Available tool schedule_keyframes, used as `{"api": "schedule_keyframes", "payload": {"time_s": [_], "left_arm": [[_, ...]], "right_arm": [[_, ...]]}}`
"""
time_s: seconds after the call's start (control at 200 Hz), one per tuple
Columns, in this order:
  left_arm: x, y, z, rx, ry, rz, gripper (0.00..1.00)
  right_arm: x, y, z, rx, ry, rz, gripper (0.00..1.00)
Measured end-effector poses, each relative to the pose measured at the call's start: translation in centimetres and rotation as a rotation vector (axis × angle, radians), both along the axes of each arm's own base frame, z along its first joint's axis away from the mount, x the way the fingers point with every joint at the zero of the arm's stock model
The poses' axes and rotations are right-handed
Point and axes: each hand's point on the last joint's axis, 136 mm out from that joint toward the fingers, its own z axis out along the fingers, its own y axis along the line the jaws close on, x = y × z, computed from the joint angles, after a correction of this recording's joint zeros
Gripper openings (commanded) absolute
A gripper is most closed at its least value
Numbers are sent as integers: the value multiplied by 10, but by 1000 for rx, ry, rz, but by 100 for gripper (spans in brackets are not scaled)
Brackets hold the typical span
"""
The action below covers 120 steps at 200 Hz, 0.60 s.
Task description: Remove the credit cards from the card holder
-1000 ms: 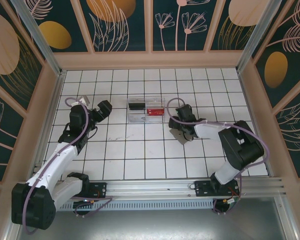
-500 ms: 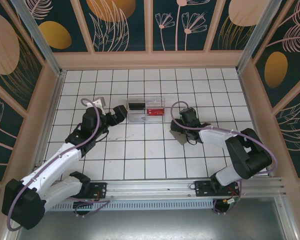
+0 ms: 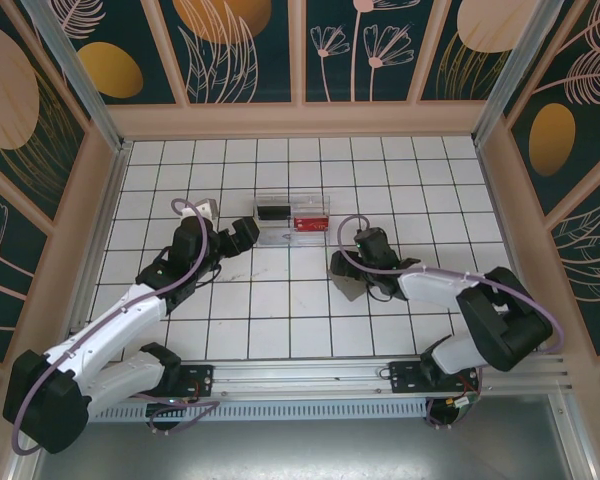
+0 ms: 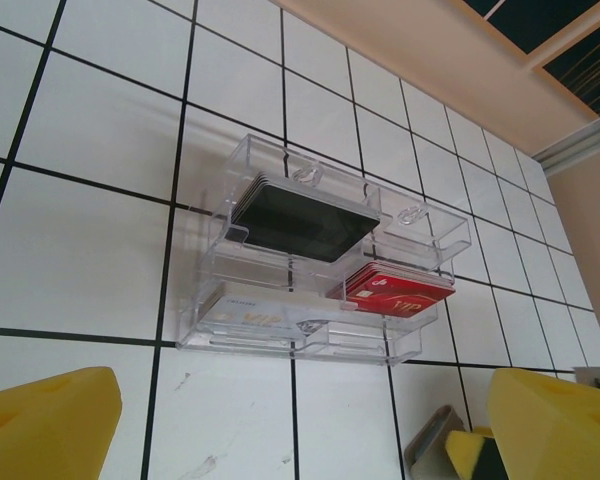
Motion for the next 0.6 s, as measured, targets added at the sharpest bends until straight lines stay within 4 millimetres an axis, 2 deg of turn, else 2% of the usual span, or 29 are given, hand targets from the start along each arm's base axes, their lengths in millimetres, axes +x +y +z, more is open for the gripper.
{"api": "schedule_keyframes", "payload": {"time_s": [0.135,0.325,0.49,0.601], "left_arm": [[0,0,-1,6,0,-3,94],[0,-1,-2,9,1,-7,94],[0,-2,-4,13,6,-14,94],[0,-2,-4,15,5,-16,94]], "right_arm": [[-4,-7,9,16,-20,-16,80],[-19,-13,-8,19,27,-7,76],[-25,-1,-6,64,32,20,75],[-43,25,-3,116,62,94,76]]}}
